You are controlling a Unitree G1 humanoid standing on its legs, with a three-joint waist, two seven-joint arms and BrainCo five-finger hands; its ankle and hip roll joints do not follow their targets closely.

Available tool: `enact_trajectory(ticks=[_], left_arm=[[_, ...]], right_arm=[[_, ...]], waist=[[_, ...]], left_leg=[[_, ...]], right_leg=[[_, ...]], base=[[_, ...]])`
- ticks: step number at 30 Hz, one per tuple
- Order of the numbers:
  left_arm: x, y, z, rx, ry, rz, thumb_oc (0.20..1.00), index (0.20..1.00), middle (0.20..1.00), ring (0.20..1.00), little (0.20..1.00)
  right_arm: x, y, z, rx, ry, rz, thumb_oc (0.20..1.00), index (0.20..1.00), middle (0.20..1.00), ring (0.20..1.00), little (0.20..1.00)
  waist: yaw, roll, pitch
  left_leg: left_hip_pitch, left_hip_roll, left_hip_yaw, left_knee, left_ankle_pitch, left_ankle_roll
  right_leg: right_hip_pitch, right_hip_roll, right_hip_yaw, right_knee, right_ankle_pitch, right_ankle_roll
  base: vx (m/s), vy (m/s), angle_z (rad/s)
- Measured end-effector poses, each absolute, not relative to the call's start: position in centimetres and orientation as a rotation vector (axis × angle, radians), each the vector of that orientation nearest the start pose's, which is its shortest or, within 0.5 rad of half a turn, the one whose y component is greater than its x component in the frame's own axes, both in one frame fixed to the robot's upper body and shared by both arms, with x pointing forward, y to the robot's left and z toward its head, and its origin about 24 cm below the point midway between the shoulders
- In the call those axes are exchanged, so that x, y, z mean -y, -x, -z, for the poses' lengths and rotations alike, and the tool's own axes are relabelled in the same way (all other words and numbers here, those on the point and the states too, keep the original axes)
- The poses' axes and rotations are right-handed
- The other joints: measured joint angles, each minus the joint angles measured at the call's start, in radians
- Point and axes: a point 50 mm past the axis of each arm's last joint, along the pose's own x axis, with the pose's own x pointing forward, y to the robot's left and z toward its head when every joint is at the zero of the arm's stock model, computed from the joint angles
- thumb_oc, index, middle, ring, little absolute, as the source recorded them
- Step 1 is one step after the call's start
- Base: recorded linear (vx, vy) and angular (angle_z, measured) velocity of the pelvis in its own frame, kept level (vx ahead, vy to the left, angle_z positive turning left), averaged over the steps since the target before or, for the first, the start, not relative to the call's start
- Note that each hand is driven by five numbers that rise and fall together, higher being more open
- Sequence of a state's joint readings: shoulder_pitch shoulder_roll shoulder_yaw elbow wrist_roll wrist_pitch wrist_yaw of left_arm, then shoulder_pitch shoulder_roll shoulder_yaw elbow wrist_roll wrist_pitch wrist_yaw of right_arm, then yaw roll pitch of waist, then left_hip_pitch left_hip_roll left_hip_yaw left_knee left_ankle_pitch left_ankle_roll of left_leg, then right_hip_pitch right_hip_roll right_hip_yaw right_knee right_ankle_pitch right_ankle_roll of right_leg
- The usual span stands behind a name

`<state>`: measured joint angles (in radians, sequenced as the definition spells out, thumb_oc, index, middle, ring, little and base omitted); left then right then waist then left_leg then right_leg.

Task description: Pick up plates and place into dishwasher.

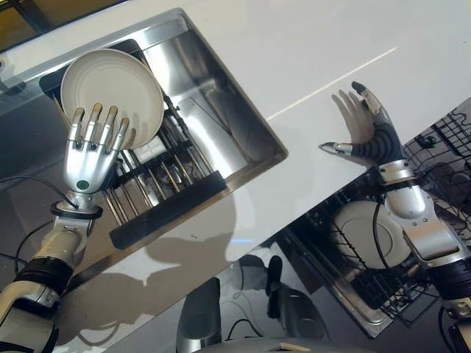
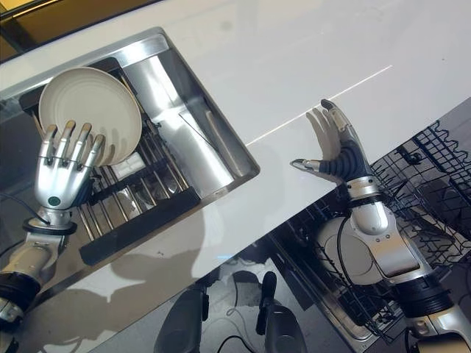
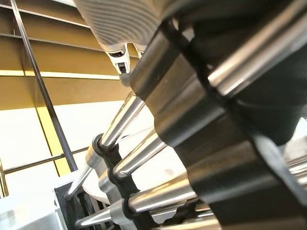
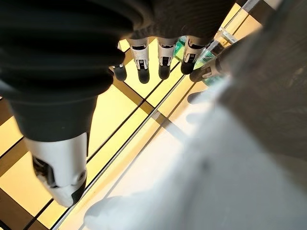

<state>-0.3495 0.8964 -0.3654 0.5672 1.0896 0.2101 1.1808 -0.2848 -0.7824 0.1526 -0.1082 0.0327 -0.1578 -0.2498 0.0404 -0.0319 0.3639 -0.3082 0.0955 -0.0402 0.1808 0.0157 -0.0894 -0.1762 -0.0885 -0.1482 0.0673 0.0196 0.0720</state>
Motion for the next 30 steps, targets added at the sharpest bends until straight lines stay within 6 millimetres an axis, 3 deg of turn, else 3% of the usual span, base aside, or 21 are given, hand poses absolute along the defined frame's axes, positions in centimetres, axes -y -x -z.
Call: enact_trajectory(ticks=[10,17,23,30], left_arm=[[-32.0,-26.9,-12.0,0.867,-2.162,-0.833,1.0,1.0,1.0,1.0,1.0],[-33.8,-26.6,-13.4,0.753,-2.099,-1.01,1.0,1.0,1.0,1.0,1.0],[-33.8,-27.0,-13.0,0.659,-1.939,-0.937,1.0,1.0,1.0,1.0,1.0],[-32.4,-26.7,-14.1,0.739,-1.804,-0.864,1.0,1.0,1.0,1.0,1.0]], right_arm=[[21.3,-28.4,-18.6,0.578,0.654,0.011,1.0,1.0,1.0,1.0,1.0],[21.4,-28.4,-18.3,0.565,0.637,0.013,1.0,1.0,1.0,1.0,1.0],[21.5,-28.3,-17.7,0.537,0.626,0.01,1.0,1.0,1.0,1.0,1.0],[21.8,-28.1,-17.1,0.496,0.628,-0.013,1.0,1.0,1.0,1.0,1.0]], waist=[[-0.001,0.002,-0.001],[0.003,0.001,-0.001],[0.006,-0.006,-0.001],[0.004,-0.02,0.001]], left_leg=[[0.001,0.004,0.006,0.004,0.0,0.0],[0.008,0.011,-0.001,0.003,-0.001,-0.003],[0.043,0.002,0.001,-0.023,0.002,-0.001],[0.099,-0.013,0.008,-0.05,0.006,0.005]], right_leg=[[-0.001,0.007,0.003,0.0,0.003,-0.004],[0.02,0.016,0.001,-0.026,0.018,-0.014],[0.056,0.005,-0.001,-0.048,0.024,-0.011],[0.101,-0.009,-0.002,-0.069,0.028,-0.005]], base=[[0.0,-0.023,-0.01],[0.03,-0.071,0.02],[0.05,0.074,0.02],[0.05,0.103,0.01]])
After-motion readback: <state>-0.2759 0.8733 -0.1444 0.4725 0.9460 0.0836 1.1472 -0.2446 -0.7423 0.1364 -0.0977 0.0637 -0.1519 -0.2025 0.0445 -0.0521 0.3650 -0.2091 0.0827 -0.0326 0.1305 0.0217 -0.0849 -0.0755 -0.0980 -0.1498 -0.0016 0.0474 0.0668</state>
